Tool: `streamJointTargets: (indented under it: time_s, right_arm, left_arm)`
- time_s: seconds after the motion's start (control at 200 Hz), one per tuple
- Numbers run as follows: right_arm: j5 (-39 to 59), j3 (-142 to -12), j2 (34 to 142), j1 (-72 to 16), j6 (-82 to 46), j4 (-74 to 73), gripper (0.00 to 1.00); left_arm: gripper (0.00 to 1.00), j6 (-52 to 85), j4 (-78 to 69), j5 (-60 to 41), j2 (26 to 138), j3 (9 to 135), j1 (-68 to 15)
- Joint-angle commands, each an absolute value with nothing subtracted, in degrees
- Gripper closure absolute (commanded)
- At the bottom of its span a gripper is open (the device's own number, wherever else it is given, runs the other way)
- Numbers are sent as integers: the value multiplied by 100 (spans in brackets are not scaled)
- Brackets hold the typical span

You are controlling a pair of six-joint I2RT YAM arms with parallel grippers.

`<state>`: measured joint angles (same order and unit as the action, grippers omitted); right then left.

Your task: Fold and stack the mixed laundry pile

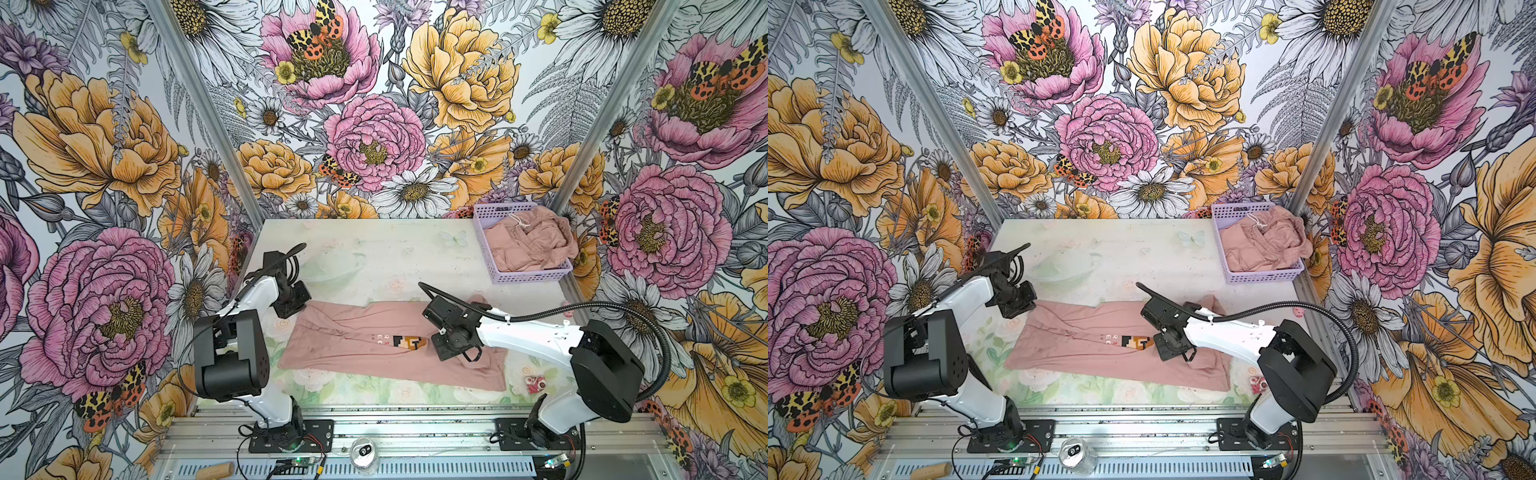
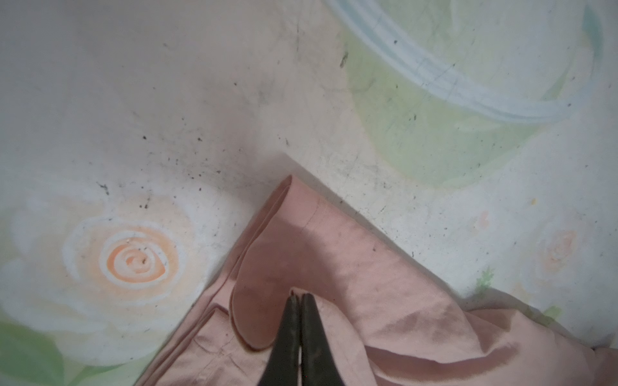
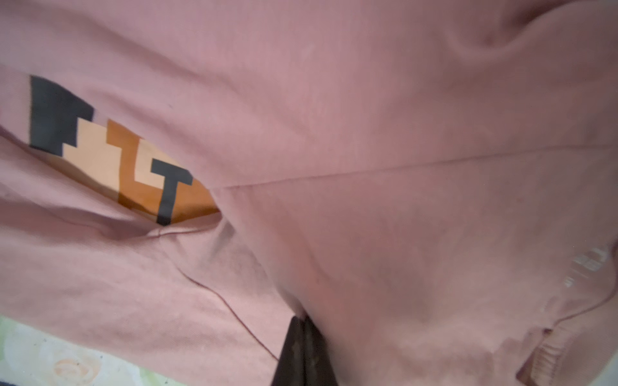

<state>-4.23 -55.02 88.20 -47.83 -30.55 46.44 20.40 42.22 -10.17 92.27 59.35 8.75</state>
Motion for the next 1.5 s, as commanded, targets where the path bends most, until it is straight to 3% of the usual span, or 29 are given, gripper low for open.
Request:
streamJointTargets:
  time_s: [0.0, 0.405, 0.891, 0.971, 1.031, 1.491]
  right_arm:
    - [-293, -5732, 8603, -4869, -3058, 4850, 100]
    - [-54, -5930, 8315, -4962, -2896, 5009, 100]
    - [9, -6019, 8755, -5230, -2697, 5151, 100]
    - [128, -6063, 8742, -5254, -2617, 5101, 81]
    - [13, -6056, 8646, -5264, -2536, 5080, 73]
    - [-102, -6096, 8827, -4924, -2901, 4839, 78]
  left_arm:
    - [100, 1929, 4214, -1118, 9099, 5902, 888]
    - [100, 1907, 4218, -1124, 9112, 5887, 890]
    - [100, 1886, 4219, -1152, 9140, 5859, 888]
    - [100, 1873, 4226, -1151, 9123, 5854, 890]
    - [100, 1873, 4218, -1139, 9112, 5845, 901]
    - [100, 1871, 4218, -1138, 9079, 5763, 901]
